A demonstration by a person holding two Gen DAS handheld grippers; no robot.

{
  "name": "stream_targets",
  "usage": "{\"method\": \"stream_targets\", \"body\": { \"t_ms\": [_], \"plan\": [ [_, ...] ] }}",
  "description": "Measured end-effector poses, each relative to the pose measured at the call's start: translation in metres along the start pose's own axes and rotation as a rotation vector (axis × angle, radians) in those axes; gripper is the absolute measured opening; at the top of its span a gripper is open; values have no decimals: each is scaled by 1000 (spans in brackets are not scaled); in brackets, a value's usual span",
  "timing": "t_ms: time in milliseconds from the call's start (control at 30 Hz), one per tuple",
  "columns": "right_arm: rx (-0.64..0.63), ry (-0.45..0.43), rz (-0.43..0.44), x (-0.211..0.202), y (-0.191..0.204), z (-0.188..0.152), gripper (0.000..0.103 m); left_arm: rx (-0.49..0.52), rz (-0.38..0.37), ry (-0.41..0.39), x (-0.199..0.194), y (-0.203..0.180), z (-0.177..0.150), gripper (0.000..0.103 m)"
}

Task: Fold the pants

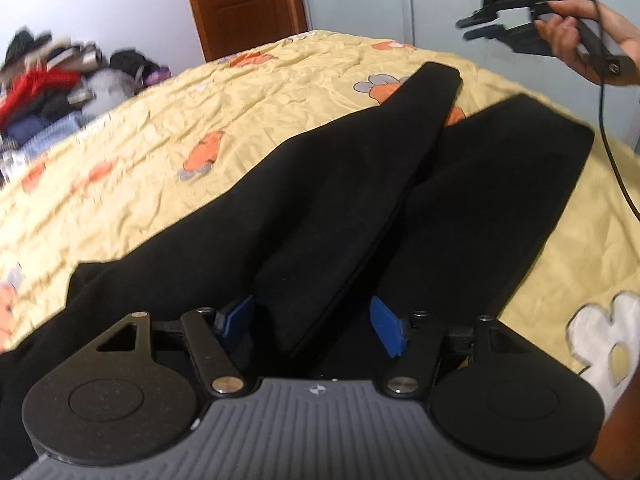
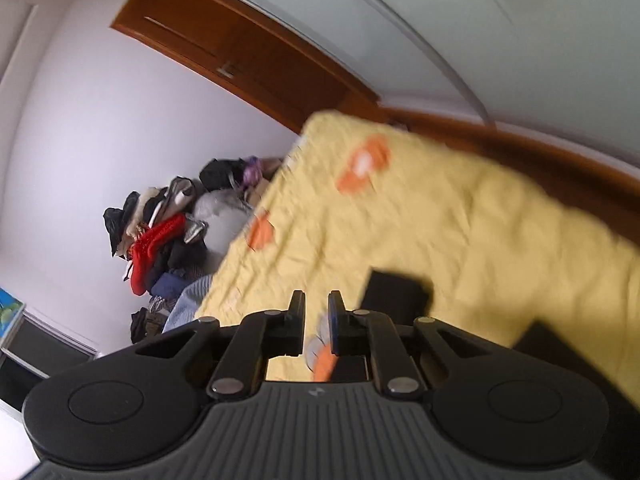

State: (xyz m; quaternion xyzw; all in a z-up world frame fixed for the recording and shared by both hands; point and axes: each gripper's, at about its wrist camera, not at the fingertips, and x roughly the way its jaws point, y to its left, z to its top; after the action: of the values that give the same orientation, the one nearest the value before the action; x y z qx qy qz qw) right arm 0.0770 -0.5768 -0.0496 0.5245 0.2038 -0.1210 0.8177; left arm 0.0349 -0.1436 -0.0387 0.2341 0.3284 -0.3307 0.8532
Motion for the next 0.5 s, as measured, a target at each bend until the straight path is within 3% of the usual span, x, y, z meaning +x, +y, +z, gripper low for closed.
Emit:
{"method": "stream_targets", "body": {
  "t_ms": [200, 300, 367, 433, 500],
  "plan": [
    [27, 75, -96, 28, -20, -19, 11, -29, 5, -5, 7, 5, -2, 73],
    [34, 107, -129, 34, -24, -28, 11, -41, 13, -20, 6, 8, -1, 51],
    [36, 143, -104, 36, -24, -35, 12, -50, 9, -29, 5, 10, 0, 29],
    [29, 178, -106, 37, -21, -44, 12, -90, -16, -31, 4, 16, 2, 18],
    [22, 203, -86, 37, -18, -52, 12, -148, -45, -39, 2, 25, 5, 15]
  ]
}}
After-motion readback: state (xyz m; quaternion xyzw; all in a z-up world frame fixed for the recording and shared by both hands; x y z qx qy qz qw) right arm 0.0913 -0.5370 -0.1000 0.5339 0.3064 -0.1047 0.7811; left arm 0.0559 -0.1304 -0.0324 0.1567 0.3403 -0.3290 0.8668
